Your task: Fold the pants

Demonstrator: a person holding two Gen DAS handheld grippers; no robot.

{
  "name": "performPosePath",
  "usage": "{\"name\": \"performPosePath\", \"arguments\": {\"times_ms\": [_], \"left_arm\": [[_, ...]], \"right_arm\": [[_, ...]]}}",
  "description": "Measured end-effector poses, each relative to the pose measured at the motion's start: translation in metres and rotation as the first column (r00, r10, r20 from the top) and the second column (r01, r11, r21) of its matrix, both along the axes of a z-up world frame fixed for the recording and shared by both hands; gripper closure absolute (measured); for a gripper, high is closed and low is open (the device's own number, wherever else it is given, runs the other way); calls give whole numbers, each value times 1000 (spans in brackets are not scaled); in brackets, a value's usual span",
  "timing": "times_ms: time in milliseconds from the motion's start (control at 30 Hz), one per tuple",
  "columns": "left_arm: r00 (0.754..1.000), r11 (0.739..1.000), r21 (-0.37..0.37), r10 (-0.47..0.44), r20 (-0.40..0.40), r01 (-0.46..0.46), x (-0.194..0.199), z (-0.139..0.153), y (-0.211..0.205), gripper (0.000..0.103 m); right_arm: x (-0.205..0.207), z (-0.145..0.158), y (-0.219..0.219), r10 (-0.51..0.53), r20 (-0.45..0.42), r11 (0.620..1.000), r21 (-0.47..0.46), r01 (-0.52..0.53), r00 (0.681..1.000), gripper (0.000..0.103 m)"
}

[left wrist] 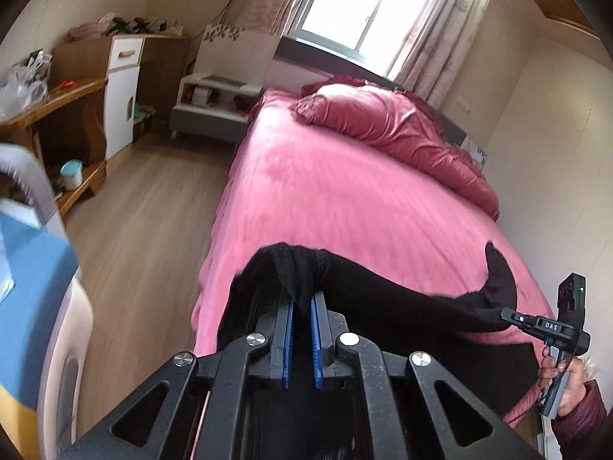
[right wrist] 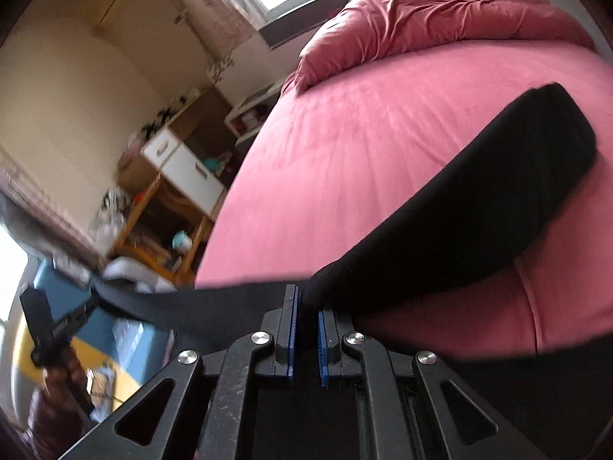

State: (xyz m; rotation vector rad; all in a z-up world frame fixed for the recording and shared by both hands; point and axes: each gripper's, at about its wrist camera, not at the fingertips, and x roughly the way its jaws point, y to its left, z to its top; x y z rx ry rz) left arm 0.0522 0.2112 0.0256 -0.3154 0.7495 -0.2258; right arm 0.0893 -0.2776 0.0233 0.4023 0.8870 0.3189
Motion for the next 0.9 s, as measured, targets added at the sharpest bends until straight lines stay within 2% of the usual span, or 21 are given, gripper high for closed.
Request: {"name": "performPosePath", "arguments": {"times_ms": [100,200,267,333,467,533,567,700,833,900], "left_arm": [[999,1000,-1,9,-50,-9,-22,-17,4,95],[990,1000,-15,23,-141,-25,-43,-48,9,95],[984,999,-7,31,-178,-33,-55,-63,8,95],[978,999,-32,26,-208,-34,-64,-73,6,95],[973,1000,3,10,-230,-9,-80,-81,-6,95],[958,999,31,26,-285,-18,-80,-92,-7,95],[953,999,23,35,-300,-30,-80,-97,-4,95],[915,995,-18,85,-396,-100,-81,-112,14,80],[904,980,-124,88,-419,-154,-91,-108,30,76],[901,960,-202,94,-423,-195,-99,-104,42,76]], "right_arm": [[-34,-18,8,41,-35,998,-38,-42,999,95],[-54,-35,14,65,-72,997,-47,-68,995,95],[-68,-49,15,70,-102,995,-63,-77,992,95],[-77,-62,13,63,-121,994,-82,-73,991,95],[-89,-76,2,38,-147,995,-86,-51,988,96],[-94,-81,3,55,-158,992,-101,-72,986,96],[-94,-84,4,59,-163,989,-123,-79,985,96],[-97,-102,3,51,-200,988,-131,-79,978,96],[-99,-110,5,54,-211,985,-146,-87,976,96],[-97,-114,8,54,-215,987,-139,-85,975,96]]}}
